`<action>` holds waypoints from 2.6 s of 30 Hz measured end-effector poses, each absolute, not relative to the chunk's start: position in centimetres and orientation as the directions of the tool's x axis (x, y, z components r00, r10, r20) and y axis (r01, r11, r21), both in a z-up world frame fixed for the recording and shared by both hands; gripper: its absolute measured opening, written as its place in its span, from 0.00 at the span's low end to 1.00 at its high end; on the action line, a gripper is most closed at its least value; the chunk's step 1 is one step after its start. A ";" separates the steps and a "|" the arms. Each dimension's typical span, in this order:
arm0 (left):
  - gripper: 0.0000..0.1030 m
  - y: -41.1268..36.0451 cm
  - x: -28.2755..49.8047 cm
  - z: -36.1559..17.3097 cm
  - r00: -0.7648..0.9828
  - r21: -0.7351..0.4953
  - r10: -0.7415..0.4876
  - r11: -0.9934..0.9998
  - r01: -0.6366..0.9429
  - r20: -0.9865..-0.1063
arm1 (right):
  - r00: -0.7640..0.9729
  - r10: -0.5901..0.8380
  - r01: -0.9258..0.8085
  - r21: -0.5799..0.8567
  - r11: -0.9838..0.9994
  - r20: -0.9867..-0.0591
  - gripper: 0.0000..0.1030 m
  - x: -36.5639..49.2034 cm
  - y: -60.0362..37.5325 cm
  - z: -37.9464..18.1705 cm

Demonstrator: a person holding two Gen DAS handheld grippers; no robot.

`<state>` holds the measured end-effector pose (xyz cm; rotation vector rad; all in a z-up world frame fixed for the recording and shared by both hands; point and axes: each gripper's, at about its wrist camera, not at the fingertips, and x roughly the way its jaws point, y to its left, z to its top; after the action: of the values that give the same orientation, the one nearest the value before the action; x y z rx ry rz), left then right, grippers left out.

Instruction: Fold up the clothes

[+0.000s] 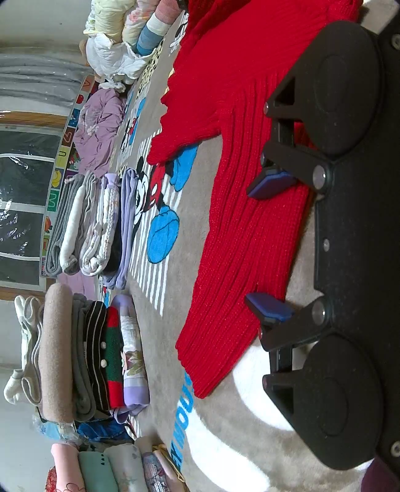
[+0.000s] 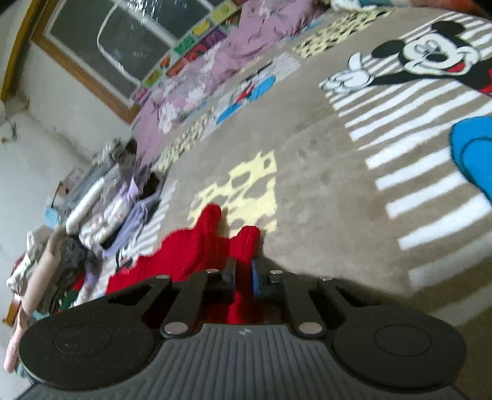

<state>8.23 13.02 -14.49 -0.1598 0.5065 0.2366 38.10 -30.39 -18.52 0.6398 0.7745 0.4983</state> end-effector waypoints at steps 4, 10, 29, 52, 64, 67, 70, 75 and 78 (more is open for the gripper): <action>0.65 13.0 8.2 -14.5 0.849 -0.092 0.186 0.960 -0.264 -0.495 | 0.694 0.578 -0.161 0.691 0.705 -0.429 0.09 36.3 -31.9 -17.3; 0.65 12.8 8.2 -14.6 0.849 -0.088 0.191 0.960 -0.267 -0.492 | 0.799 0.499 -0.134 0.709 0.693 -0.336 0.09 32.2 -35.9 -14.8; 0.65 12.8 8.0 -14.5 0.846 -0.079 0.201 0.959 -0.273 -0.495 | 0.926 0.302 -0.011 0.783 0.622 -0.227 0.09 23.9 -46.6 -14.3; 0.66 12.7 7.9 -14.6 0.845 -0.079 0.203 0.958 -0.276 -0.494 | 0.876 0.058 0.376 0.755 0.537 -0.478 0.07 23.4 -51.3 -20.4; 0.66 12.8 7.7 -13.8 0.850 -0.103 0.202 0.953 -0.285 -0.487 | 0.911 0.218 0.056 0.628 0.776 -0.350 0.11 23.4 -44.4 -15.4; 0.66 12.1 7.4 -12.8 0.866 -0.086 0.214 0.956 -0.281 -0.451 | 0.868 0.343 -0.067 0.600 0.797 -0.359 0.12 23.8 -40.8 -14.6; 0.66 10.4 7.4 -11.6 0.892 -0.069 0.184 0.970 -0.232 -0.413 | 0.820 0.443 -0.179 0.573 0.800 -0.362 0.12 22.9 -37.0 -14.1; 0.66 5.0 7.6 -11.6 0.917 -0.010 0.025 0.999 -0.032 -0.399 | 0.731 0.547 -0.352 0.461 0.814 -0.409 0.12 19.1 -30.7 -14.7; 0.66 1.8 7.8 -12.2 0.912 0.059 -0.069 0.993 0.101 -0.405 | 0.704 0.548 -0.378 0.415 0.828 -0.451 0.14 16.9 -28.7 -15.7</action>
<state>7.79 1.82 -12.24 0.0793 0.4144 -0.0876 16.93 -28.73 -15.73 0.3031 0.5950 0.5238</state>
